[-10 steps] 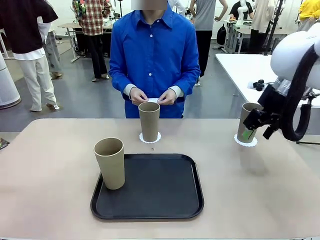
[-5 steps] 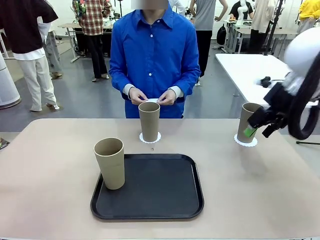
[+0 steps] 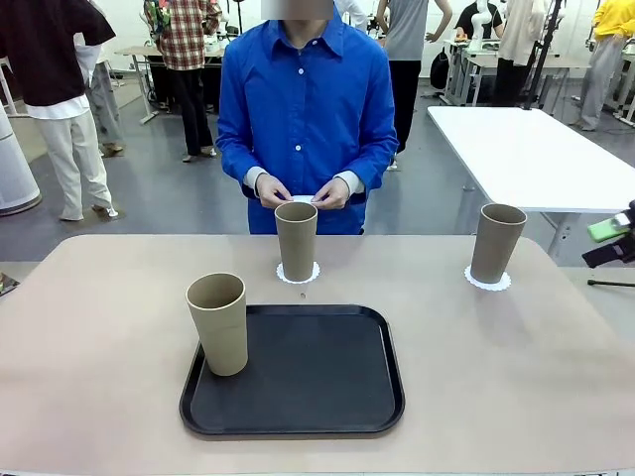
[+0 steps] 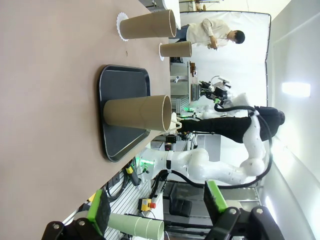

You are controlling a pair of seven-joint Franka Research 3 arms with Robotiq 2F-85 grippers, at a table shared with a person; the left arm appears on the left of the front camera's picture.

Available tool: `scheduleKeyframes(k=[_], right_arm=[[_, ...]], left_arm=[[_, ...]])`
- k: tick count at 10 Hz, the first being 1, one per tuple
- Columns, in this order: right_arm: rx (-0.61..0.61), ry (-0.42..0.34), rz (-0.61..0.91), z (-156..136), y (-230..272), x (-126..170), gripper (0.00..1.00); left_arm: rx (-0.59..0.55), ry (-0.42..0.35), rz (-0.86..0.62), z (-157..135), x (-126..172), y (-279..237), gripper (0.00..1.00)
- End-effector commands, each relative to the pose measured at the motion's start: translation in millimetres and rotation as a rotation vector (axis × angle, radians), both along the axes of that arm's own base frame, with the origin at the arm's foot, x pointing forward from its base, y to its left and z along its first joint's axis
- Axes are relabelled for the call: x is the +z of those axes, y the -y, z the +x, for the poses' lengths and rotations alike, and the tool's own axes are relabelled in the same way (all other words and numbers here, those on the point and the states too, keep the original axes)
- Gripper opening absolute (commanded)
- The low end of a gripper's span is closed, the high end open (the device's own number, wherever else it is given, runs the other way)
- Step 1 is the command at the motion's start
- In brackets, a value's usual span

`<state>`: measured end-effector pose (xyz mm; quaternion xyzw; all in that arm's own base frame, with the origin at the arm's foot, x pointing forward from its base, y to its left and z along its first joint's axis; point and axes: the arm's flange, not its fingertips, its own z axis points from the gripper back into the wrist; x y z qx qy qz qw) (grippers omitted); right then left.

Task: Place coasters on the table and set cups on them.
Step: Take one Reusable plastic cup from the Flat Tray and place it on a coaster set by the human.

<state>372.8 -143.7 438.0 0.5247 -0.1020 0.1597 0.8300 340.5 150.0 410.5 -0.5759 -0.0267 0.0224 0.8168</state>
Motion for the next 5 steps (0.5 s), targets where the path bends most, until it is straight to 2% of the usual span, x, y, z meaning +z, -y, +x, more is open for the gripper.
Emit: scheduleKeyframes(k=[1,3,5], right_arm=[[0.018,-0.153,0.124,46.9,29.0,-32.6,1.0],[-0.062,-0.226,0.206,49.6,56.1,-61.3,1.0],[-0.152,-0.264,0.279,35.3,80.7,-86.2,1.0]], left_arm=[[-0.001,0.009,-0.011,-1.3,2.1,-0.9,1.0],[-0.001,0.009,-0.011,-1.3,2.1,-0.9,1.0],[-0.001,0.009,-0.011,-1.3,2.1,-0.9,1.0]])
